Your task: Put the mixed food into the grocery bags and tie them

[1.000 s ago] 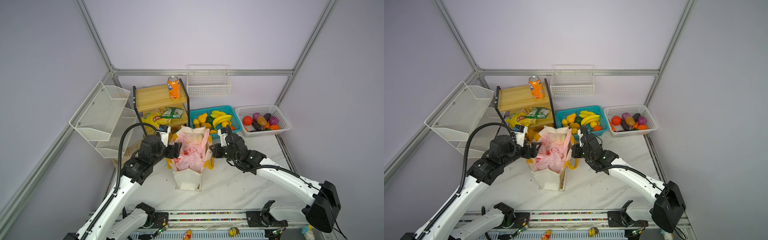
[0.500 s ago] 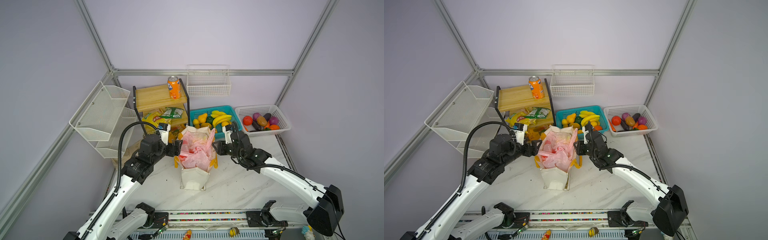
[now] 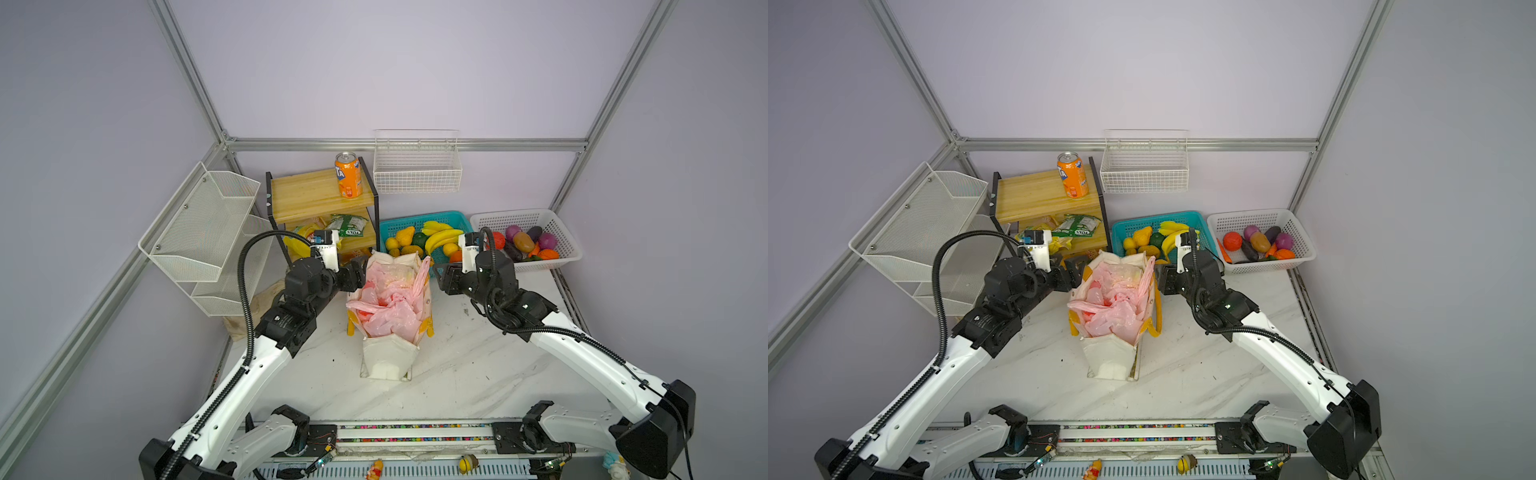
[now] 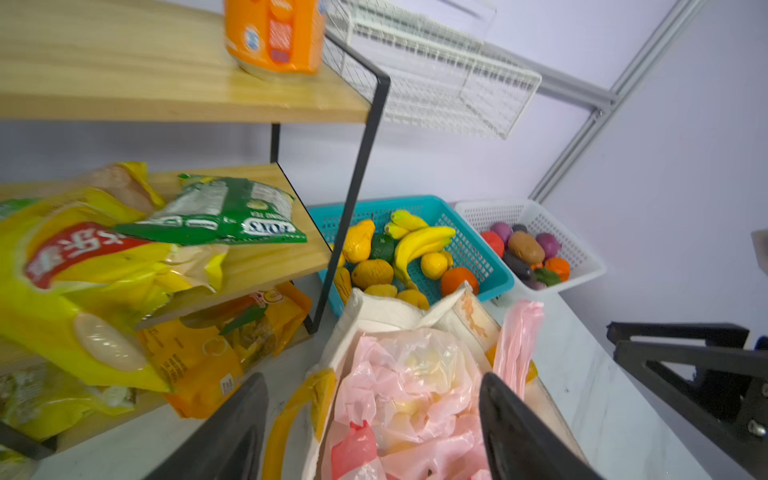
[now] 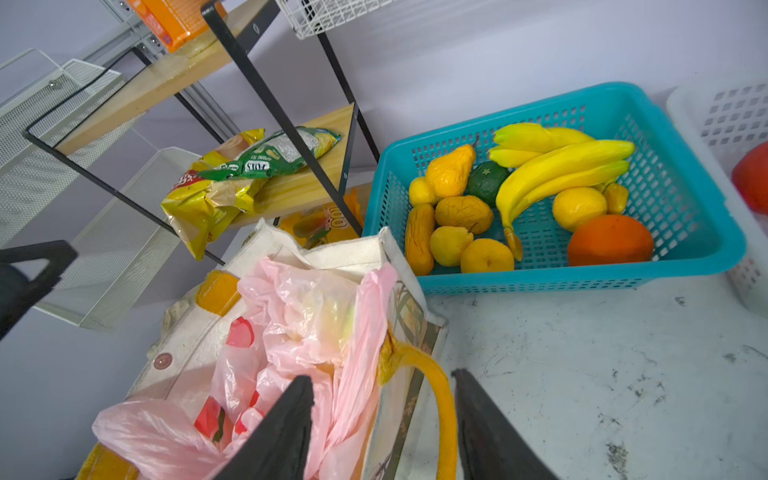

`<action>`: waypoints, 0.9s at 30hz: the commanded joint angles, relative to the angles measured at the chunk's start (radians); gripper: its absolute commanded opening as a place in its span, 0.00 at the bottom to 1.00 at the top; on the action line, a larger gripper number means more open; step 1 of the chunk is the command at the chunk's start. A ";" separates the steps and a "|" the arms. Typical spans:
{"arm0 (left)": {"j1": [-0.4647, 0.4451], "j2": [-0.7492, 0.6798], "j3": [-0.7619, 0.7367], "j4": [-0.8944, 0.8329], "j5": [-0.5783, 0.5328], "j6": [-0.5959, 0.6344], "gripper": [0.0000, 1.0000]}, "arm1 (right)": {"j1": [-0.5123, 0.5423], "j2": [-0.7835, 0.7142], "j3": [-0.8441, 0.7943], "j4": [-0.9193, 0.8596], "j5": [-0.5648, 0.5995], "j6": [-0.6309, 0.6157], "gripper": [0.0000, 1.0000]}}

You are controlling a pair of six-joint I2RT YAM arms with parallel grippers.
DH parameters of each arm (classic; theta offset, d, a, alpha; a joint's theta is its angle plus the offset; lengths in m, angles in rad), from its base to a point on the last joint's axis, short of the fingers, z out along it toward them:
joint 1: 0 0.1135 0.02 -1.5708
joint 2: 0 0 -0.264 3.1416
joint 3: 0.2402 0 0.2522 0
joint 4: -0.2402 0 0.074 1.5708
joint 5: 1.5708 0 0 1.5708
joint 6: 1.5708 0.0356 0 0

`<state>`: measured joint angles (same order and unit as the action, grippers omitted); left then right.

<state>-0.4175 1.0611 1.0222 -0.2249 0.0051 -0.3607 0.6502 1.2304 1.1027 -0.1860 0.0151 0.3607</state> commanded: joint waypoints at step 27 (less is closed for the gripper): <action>-0.233 0.402 0.256 -0.402 0.195 0.141 0.58 | 0.046 -0.029 -0.030 0.080 -0.202 0.124 0.00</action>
<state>-0.6437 1.4322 1.2098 -0.5964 0.1875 -0.2653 0.6949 1.2469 1.0195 -0.1768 -0.1543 0.4606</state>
